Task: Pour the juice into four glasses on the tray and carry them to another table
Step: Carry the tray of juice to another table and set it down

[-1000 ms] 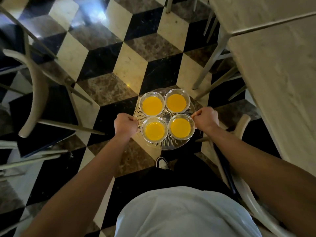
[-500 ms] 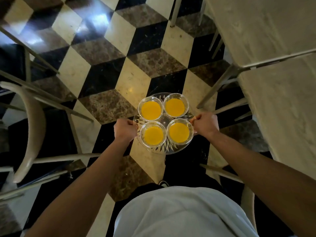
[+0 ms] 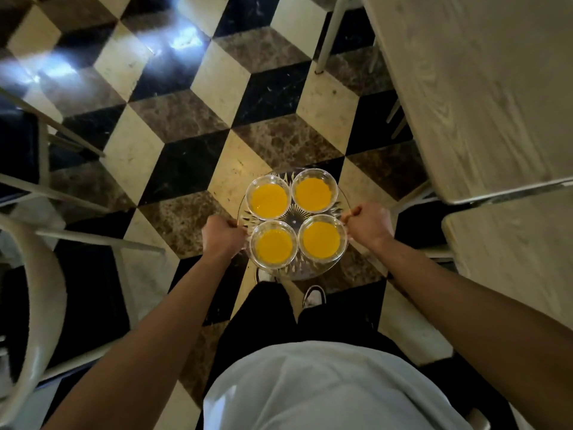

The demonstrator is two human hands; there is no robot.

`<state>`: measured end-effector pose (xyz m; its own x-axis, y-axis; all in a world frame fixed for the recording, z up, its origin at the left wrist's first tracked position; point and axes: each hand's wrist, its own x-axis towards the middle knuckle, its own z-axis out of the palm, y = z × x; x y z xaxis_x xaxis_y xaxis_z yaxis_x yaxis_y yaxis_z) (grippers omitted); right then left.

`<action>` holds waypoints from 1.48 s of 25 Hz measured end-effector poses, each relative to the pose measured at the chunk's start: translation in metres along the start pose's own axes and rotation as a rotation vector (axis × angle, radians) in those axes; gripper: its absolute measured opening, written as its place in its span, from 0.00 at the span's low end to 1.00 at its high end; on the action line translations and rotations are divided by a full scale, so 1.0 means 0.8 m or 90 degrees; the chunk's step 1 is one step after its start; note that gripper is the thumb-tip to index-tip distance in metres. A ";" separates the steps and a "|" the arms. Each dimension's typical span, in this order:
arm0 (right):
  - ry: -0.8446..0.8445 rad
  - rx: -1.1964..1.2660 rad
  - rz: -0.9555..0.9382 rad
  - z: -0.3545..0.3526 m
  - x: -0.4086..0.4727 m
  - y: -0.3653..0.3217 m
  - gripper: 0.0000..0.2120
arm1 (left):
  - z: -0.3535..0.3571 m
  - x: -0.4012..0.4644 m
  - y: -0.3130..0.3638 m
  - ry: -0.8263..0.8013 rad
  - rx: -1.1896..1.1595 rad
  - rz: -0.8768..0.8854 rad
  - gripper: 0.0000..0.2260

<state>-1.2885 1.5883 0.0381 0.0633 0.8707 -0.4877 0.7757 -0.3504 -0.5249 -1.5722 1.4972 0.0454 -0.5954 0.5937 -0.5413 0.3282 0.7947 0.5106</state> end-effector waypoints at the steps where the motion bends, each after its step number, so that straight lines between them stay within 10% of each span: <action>1: 0.004 -0.001 0.008 -0.001 0.014 -0.009 0.06 | -0.001 0.019 0.010 -0.004 0.004 -0.001 0.04; 37: 0.117 0.160 0.167 -0.131 0.408 -0.236 0.11 | 0.018 0.421 0.477 -0.101 0.120 0.191 0.09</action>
<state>-1.3486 1.9747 0.0514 0.3674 0.7800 -0.5065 0.5422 -0.6221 -0.5648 -1.6371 2.0022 0.0483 -0.3363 0.8038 -0.4907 0.6088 0.5831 0.5379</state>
